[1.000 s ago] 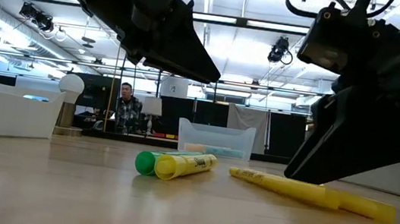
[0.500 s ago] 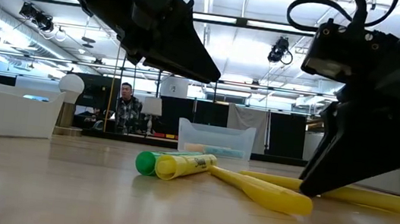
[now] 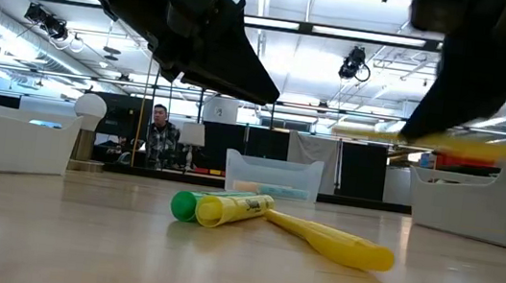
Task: Pick & Place Markers
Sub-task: Put the yellow pen into the gray bin, then put the green highlighter pen into the transparent bin
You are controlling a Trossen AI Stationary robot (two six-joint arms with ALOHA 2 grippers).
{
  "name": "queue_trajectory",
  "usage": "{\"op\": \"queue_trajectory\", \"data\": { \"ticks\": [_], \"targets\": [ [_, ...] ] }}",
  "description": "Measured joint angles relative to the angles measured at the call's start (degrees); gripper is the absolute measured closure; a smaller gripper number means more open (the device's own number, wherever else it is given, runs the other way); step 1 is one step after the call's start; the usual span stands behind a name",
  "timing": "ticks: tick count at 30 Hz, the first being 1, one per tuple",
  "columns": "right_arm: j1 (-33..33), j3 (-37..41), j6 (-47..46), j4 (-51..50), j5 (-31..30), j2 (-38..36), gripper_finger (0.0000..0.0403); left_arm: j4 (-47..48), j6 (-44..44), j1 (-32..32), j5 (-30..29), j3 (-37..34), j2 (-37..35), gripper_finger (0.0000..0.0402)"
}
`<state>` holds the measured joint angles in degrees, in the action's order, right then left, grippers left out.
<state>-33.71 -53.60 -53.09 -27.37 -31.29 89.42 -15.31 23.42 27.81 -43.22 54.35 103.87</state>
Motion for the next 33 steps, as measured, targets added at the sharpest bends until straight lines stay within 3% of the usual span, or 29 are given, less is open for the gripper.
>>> {"op": "queue_trajectory", "data": {
  "ticks": [4,7,10,13,20,27,33],
  "targets": [
    [0.2,-0.1,-7.9,-13.1,-0.1,-11.7,0.0389,-0.3,0.0,0.0,0.0,0.0,0.0,0.0305],
    [1.1,-0.1,-18.8,-27.5,1.4,-18.8,0.0389,-0.5,0.0,0.0,0.0,0.0,0.0,0.0305],
    [3.8,-0.1,-28.3,-41.7,6.6,-23.0,0.0389,-0.6,0.0,0.0,0.0,0.0,0.0,0.0305],
    [7.2,1.3,-33.6,-49.2,12.6,-24.5,0.0389,-0.8,-0.1,-0.1,0.0,0.0,0.0,0.0305],
    [16.6,11.3,-27.0,-40.0,23.8,-24.1,0.0389,-0.8,-0.1,-0.1,0.0,0.0,0.0,0.0305],
    [23.7,17.8,-22.7,-33.6,24.2,-24.0,0.0368,-0.8,-0.1,-0.1,0.0,0.0,0.0,0.0305],
    [25.1,17.8,-19.2,-32.9,18.2,-24.0,0.0317,-0.8,-0.1,-0.1,0.0,0.0,0.0,0.0305]
  ]
}}
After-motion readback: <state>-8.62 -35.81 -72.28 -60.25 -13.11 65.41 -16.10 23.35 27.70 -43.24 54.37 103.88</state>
